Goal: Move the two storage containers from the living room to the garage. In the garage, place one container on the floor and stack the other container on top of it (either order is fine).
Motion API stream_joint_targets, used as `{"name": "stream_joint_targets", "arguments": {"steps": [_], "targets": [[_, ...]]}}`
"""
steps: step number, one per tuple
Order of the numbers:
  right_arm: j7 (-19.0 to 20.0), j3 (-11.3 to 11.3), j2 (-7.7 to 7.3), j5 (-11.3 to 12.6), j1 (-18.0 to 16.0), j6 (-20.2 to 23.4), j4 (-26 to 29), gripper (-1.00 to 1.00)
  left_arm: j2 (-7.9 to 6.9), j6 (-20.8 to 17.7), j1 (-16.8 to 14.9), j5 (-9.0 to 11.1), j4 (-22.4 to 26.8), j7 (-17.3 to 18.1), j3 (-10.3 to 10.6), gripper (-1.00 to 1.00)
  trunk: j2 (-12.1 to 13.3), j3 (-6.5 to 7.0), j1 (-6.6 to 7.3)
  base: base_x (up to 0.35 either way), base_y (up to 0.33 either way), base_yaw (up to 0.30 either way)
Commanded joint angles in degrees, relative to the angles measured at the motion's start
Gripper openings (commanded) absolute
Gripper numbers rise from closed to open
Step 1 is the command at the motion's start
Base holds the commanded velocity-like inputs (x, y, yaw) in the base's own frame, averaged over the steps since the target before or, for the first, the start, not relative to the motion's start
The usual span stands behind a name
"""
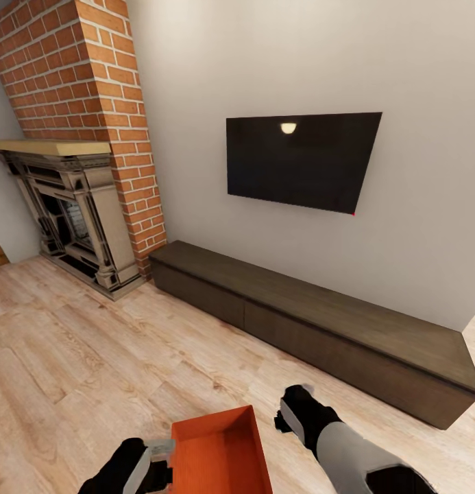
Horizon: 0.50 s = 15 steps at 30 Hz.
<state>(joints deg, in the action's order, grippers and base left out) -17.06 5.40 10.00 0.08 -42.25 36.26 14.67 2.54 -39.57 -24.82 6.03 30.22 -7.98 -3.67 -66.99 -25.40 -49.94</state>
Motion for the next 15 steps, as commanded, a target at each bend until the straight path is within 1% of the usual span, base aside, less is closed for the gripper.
{"name": "stream_joint_targets", "arguments": {"steps": [1, 2, 3, 4, 6, 7, 10, 15], "targets": [[-0.7, 0.2, 0.0, 0.2, -1.6, 0.6, -0.1, 1.0, 0.18, -0.7, -1.1, 0.7, 0.7, -3.4, -0.5, 1.0, 0.0, -0.08, 0.0, 0.0, 0.0, 0.0], [-1.2, 0.2, 0.0, 0.3, -2.7, 0.7, -0.4, 1.0, 0.2, -0.9, -1.9, 0.7, 0.7, -6.7, -0.6, 1.0, 0.0, -0.08, 0.0, 0.0, 0.0, 0.0], [-1.9, 0.2, 0.0, 0.3, -3.6, 0.7, -1.5, 1.0, 0.12, -0.8, -3.0, 0.8, 0.0, -11.3, -0.8, 1.0, 0.0, -0.08, 0.0, 0.0, 0.0, 0.0], [-2.3, 0.2, 0.0, 0.2, -4.0, 0.6, -2.4, 1.0, 0.08, -0.3, -3.5, 0.8, -0.8, -13.8, -0.9, 1.0, 0.0, -0.08, 0.0, 0.0, 0.0, 0.0], [-2.9, 0.2, 0.0, 0.1, -4.4, 0.4, -4.6, 1.0, 0.23, 2.1, -4.1, 0.9, -2.9, -16.9, -1.1, 1.0, 0.0, -0.08, 0.0, 0.0, 0.0, 0.0], [-2.9, 0.2, 0.0, 0.1, -4.4, 0.4, -5.5, 1.0, 0.41, 3.7, -4.2, 1.0, -3.9, -17.7, -1.2, 1.0, 0.0, -0.08, 0.0, 0.0, 0.0, 0.0], [-2.7, 0.2, 0.0, 0.1, -4.4, -0.1, -6.8, 1.0, 0.87, 5.8, -4.4, 1.0, -4.9, -18.5, -1.3, 1.0, 0.0, -0.08, 0.0, 0.0, 0.0, 0.0], [-1.2, 0.3, 0.0, 0.1, -4.3, -0.6, -7.1, 1.0, 1.34, 6.6, -4.4, 1.2, -5.1, -18.9, -1.4, 1.0, 0.0, -0.08, 0.0, 0.0, 0.0, 0.0]]}}
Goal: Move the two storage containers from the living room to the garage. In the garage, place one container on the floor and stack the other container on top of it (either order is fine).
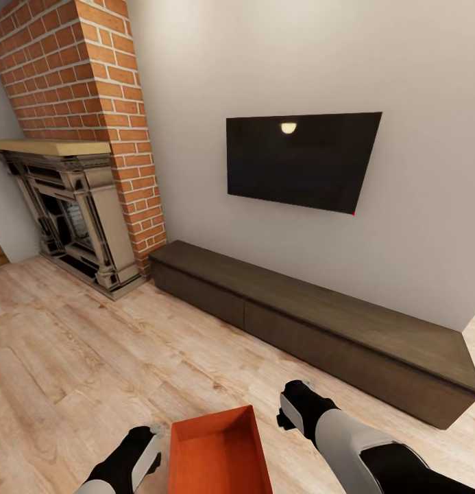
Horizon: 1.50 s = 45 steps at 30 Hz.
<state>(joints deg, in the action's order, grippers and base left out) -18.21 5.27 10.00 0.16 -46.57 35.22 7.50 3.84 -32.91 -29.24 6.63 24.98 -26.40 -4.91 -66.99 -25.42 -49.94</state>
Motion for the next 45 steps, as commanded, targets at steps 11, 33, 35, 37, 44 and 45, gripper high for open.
{"name": "stream_joint_targets", "arguments": {"steps": [11, 33, 35, 37, 44, 45], "targets": [[4.5, 0.4, 0.0, 0.0, 0.1, 0.4, 0.0, 1.0, 0.05, -0.3, 0.0, 7.3, 0.1, -0.2, -0.1, 1.0, -2.8, -1.32, -1.54, 0.0, 0.0, 0.0], [12.8, 0.5, -0.24, -0.3, 0.3, -0.2, -0.3, 1.0, -0.6, -0.3, 0.0, 12.9, 0.1, 2.6, 0.0, 1.0, -11.7, -5.27, -6.37, 0.0, 0.0, 0.0], [13.0, 0.5, -0.24, -0.3, 0.3, -0.7, -0.3, 1.0, -0.59, -0.3, 0.0, 12.9, 0.1, 2.7, 0.0, 1.0, -12.5, -5.63, -6.81, 0.0, 0.0, 0.0], [13.1, 0.5, -0.24, -0.3, 0.4, -0.9, -0.3, 1.0, -0.59, -0.3, 0.0, 12.9, 0.1, 2.7, 0.0, 1.0, -13.3, -5.99, -7.25, 0.0, 0.0, 0.0], [13.3, 0.5, -0.32, -0.3, 0.4, -3.6, -0.3, 1.0, -0.53, 0.0, 0.0, 12.9, 0.9, 2.7, 0.2, 1.0, -16.1, -7.24, -8.79, 0.0, 0.0, 0.0], [13.3, 0.5, -0.33, -0.3, 0.4, -4.1, -0.3, 1.0, -0.59, -0.1, 0.0, 12.8, 1.8, 2.6, 0.3, 1.0, -16.5, -7.42, -9.01, 0.0, 0.0, 0.0]]}}
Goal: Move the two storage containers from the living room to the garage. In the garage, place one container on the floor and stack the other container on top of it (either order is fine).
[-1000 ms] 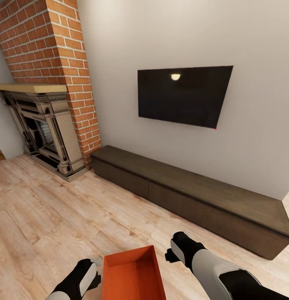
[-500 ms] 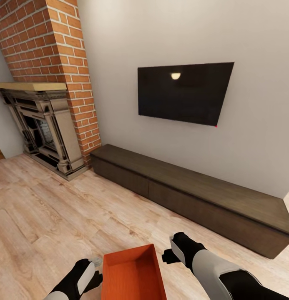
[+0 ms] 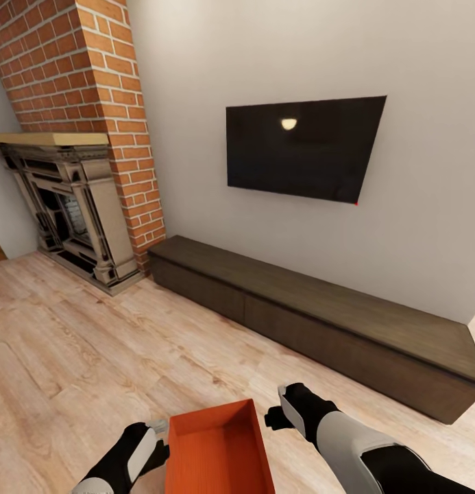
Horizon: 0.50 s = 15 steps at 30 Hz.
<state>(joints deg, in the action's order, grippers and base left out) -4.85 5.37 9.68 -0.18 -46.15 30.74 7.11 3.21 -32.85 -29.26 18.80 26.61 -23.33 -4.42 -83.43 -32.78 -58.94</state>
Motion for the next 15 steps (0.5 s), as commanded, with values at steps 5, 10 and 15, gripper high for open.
{"name": "stream_joint_targets", "arguments": {"steps": [5, 10, 15], "targets": [[0.0, 0.3, 0.03, 0.1, 0.0, -0.2, 0.2, 1.0, -0.03, -0.3, 0.0, 0.4, 2.6, -0.7, 0.0, 1.0, -2.1, -0.96, -1.1, 0.0, 0.0, 0.0], [0.0, 0.1, 0.07, 0.3, 0.0, -0.7, 0.5, 1.0, 0.1, -0.5, -0.1, -2.8, 6.4, -1.1, 2.4, 1.0, -4.1, -1.86, -2.2, 0.0, 0.0, 0.0], [0.0, 0.1, 0.08, 0.4, 0.0, -1.8, 0.4, 1.0, 0.42, -0.7, -0.1, -7.9, 9.2, -1.3, 6.5, 1.0, -6.1, -2.76, -3.3, 0.0, 0.0, 0.0]]}}
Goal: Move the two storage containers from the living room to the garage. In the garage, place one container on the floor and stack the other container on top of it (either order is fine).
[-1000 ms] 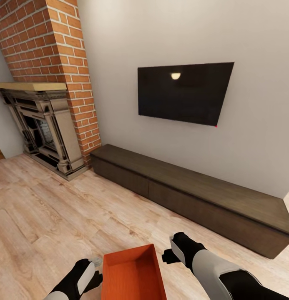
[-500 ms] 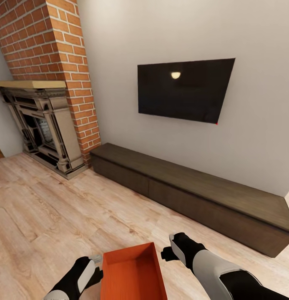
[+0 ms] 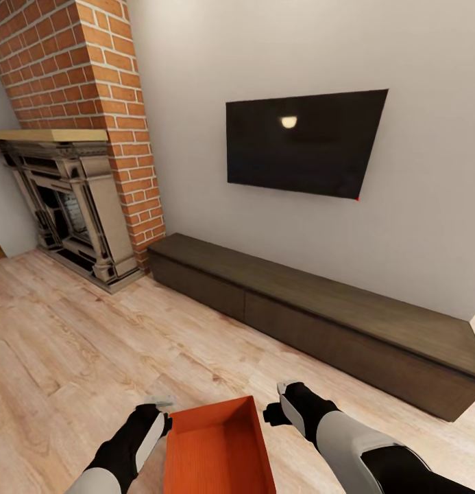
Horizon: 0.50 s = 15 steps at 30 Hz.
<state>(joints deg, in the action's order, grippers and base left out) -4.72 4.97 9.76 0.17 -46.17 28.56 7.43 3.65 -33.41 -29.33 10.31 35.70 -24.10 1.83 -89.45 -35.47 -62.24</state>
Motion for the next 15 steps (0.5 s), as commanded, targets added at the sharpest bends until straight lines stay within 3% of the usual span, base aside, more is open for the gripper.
{"name": "stream_joint_targets", "arguments": {"steps": [1, 8, 15], "targets": [[-0.1, 0.4, 0.0, 0.1, 0.0, 0.2, 0.1, 1.0, 0.03, -0.3, 0.0, -0.2, 0.3, -0.5, 0.9, 1.0, -0.4, -0.24, -0.22, 0.0, 0.0, 0.0], [-0.1, 0.5, 0.08, 0.1, 0.0, -0.1, 0.0, 1.0, 0.12, -1.4, 0.0, -1.3, 0.9, -0.5, 3.9, 1.0, -3.3, -1.5, -1.76, 0.0, 0.0, 0.0], [-0.2, 0.8, 0.24, -0.3, -0.1, -0.3, 0.2, 1.0, 0.01, -1.7, 0.0, -1.2, 1.0, -0.4, 4.5, 1.0, -6.1, -2.75, -3.3, 0.0, 0.0, 0.0]]}}
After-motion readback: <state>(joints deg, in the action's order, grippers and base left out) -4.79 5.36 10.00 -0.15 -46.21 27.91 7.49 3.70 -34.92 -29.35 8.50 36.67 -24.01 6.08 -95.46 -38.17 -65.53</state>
